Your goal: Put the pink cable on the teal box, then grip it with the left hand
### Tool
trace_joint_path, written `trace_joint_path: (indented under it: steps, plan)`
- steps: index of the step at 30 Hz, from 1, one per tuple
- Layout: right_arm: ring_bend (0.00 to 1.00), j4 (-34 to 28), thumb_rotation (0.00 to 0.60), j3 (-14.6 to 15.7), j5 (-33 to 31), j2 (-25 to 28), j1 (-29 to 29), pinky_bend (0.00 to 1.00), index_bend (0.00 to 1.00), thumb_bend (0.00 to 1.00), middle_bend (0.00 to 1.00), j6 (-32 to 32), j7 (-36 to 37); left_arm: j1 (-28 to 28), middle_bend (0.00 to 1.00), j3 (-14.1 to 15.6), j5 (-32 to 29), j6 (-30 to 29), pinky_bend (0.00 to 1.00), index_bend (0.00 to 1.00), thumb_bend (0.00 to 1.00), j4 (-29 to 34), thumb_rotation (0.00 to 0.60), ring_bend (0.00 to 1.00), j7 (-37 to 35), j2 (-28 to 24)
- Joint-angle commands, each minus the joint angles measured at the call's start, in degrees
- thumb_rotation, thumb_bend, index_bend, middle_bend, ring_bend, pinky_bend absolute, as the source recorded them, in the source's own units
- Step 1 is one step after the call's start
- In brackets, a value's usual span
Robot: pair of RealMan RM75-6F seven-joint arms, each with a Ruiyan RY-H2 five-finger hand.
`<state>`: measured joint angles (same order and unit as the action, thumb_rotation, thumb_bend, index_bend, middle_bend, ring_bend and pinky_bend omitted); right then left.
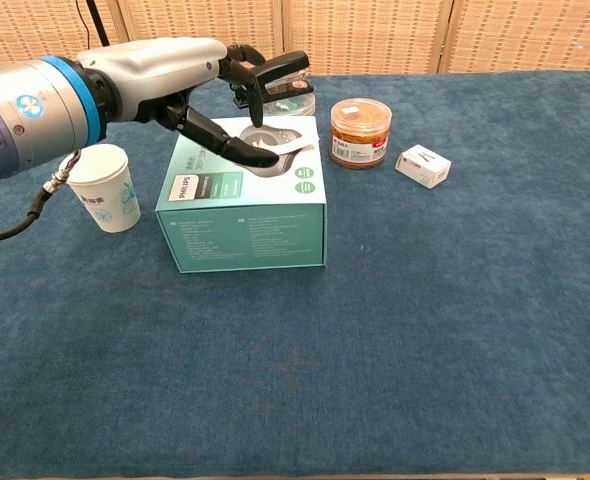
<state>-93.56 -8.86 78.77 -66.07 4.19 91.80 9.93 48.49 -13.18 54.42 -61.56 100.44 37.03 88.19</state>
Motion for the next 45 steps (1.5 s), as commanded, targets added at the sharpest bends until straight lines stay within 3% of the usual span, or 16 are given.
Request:
trace_joint_path:
  steps: [1, 28, 45]
  plan:
    - [0.00, -0.10, 0.600, -0.16, 0.23, 0.17, -0.10, 0.00, 0.12, 0.00, 0.00, -0.18, 0.61, 0.26, 0.00, 0.37, -0.11, -0.62, 0.00, 0.38, 0.00, -0.84, 0.233, 0.00, 0.38, 0.83]
    - [0.00, -0.35, 0.600, -1.58, -0.39, 0.46, -0.53, 0.00, 0.12, 0.00, 0.00, -2.06, 1.62, 0.68, 0.00, 1.41, -1.30, 0.69, 0.00, 0.38, 0.00, -4.72, 0.235, 0.00, -3.79, 1.76]
    - [0.00, -0.78, 0.600, -2.17, -0.43, 0.97, -1.05, 0.00, 0.13, 0.00, 0.00, -2.20, 2.37, 1.74, 0.00, 1.97, -2.27, -0.18, 0.00, 0.38, 0.00, -3.96, 0.235, 0.00, -1.12, 2.72]
